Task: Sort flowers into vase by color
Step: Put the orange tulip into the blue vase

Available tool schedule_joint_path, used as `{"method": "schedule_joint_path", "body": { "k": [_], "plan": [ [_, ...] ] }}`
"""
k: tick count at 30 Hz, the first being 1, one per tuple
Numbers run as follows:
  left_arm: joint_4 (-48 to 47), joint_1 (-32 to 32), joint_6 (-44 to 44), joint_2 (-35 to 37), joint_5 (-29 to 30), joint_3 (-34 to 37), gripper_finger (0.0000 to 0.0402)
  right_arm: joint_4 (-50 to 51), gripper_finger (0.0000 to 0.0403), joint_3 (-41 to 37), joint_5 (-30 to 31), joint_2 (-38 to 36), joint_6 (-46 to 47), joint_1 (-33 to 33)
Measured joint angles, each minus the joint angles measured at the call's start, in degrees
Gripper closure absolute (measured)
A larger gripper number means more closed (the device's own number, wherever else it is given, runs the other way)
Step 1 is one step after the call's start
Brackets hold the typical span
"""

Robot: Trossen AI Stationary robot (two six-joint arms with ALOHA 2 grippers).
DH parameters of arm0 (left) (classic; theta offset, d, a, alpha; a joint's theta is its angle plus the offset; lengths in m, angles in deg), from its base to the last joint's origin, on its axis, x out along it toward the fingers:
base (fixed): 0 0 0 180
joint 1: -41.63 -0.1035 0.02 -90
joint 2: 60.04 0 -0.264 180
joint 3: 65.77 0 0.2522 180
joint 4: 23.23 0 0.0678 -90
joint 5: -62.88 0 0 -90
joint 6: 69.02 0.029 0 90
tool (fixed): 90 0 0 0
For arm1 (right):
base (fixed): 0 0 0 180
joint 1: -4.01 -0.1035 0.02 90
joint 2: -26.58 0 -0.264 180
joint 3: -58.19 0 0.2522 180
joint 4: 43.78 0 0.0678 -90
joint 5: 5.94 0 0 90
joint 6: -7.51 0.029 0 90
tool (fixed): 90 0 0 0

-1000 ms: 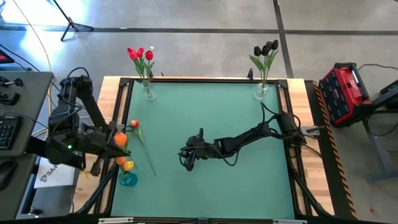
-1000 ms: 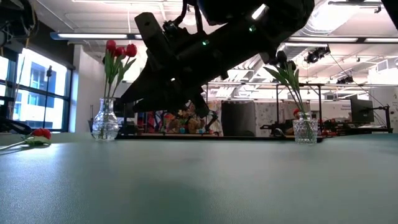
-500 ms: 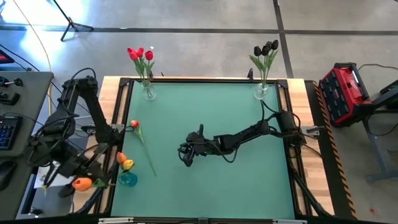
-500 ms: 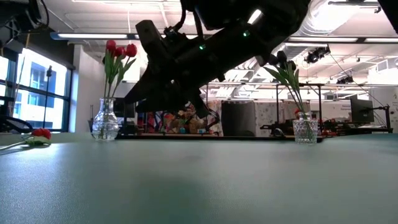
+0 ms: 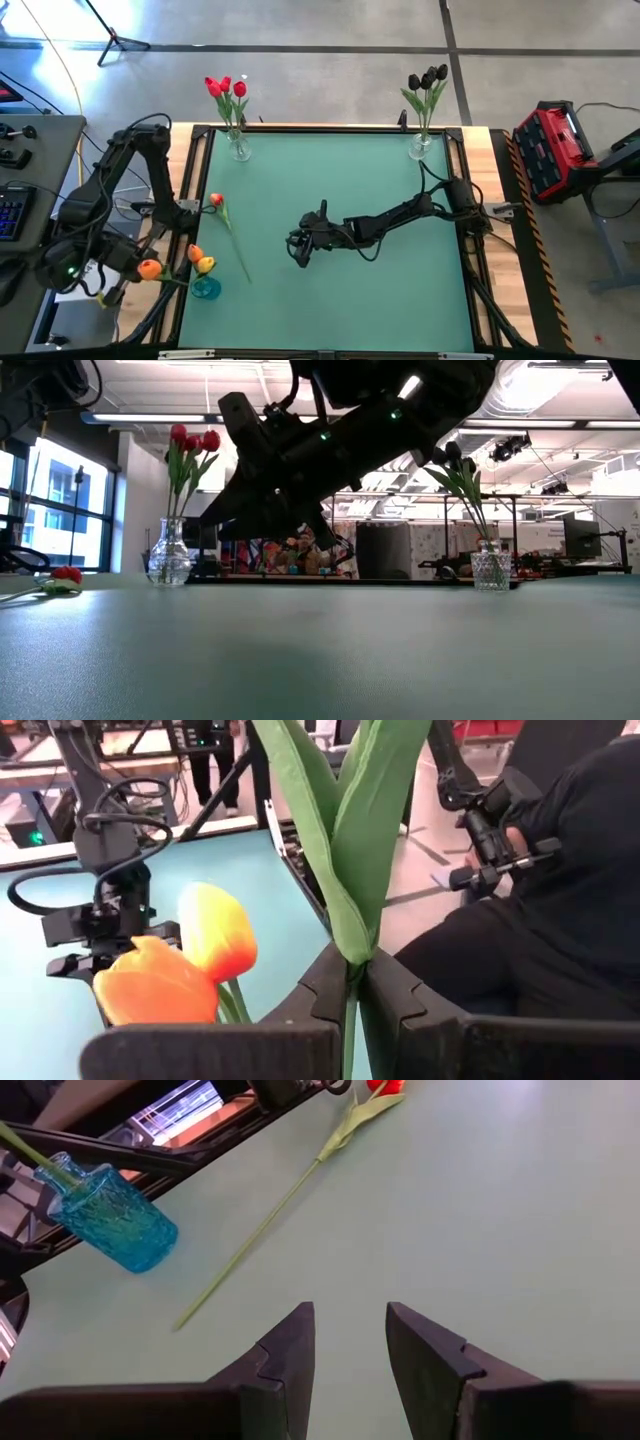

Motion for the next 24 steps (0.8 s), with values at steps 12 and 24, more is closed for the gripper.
{"method": "schedule_joint_path", "body": {
  "k": [12, 24],
  "plan": [
    [-10.7, 2.3, -16.3, -4.2, 2.2, 0.0, 0.0402, 0.0, 0.0289, 0.0, -0.1, 0.0, -0.2, -0.1],
    [-22.3, 0.7, -31.8, -10.9, 0.9, -0.1, 0.0402, 0.0, 0.0289, 0.0, -0.1, 0.0, 0.0, -0.1]
  ]
}}
